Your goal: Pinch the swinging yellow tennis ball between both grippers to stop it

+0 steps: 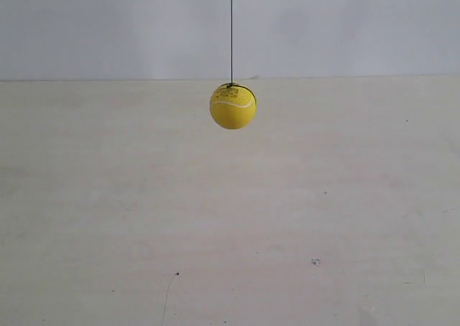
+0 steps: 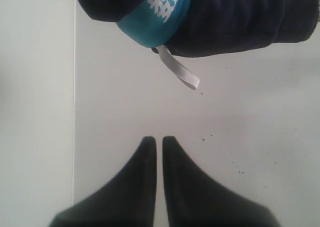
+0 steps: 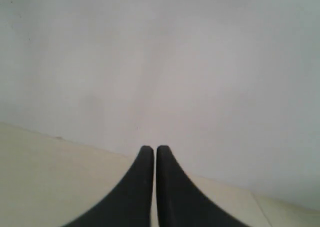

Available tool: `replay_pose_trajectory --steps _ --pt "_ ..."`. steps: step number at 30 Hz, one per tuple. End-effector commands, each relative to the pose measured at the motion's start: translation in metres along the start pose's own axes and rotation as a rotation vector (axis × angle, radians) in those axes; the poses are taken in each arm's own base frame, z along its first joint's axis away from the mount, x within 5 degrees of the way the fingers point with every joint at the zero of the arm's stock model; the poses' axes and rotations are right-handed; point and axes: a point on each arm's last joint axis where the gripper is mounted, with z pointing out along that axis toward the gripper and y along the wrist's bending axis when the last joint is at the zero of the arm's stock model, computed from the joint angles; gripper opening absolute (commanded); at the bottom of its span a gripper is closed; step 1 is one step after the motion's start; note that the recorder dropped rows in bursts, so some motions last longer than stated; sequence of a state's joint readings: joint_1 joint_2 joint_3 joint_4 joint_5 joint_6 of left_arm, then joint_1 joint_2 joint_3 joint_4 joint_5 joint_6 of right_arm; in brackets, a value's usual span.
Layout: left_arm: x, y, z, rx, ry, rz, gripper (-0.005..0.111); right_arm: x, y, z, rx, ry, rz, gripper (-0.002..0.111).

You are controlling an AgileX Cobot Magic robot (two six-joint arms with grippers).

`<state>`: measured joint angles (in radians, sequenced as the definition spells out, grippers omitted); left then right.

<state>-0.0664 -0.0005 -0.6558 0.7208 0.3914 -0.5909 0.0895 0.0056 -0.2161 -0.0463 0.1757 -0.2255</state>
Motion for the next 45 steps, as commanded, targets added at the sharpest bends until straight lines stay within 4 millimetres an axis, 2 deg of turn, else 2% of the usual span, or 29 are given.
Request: replay_pose_trajectory --steps 1,2,4,12,41,45 --pt "0.003 -0.001 0.001 -0.002 0.011 -0.009 0.005 0.043 0.012 0.007 -0.019 0.053 0.051 0.0" --pt "0.003 -0.001 0.001 -0.002 0.011 -0.009 0.005 0.055 0.016 0.007 -0.028 0.089 0.053 0.0" --pt "0.003 -0.001 0.001 -0.002 0.011 -0.009 0.005 0.066 0.019 0.007 -0.041 0.16 0.09 0.0" --pt "0.003 -0.001 0.001 -0.002 0.011 -0.009 0.005 0.086 0.023 0.001 -0.059 0.398 0.212 0.0" --pt "0.003 -0.002 0.001 0.006 0.006 -0.014 0.005 0.086 0.023 0.001 -0.059 0.396 0.193 0.0" --pt "0.015 -0.01 0.005 0.07 0.019 -0.036 0.005 0.086 0.023 0.001 -0.059 0.396 0.193 0.0"
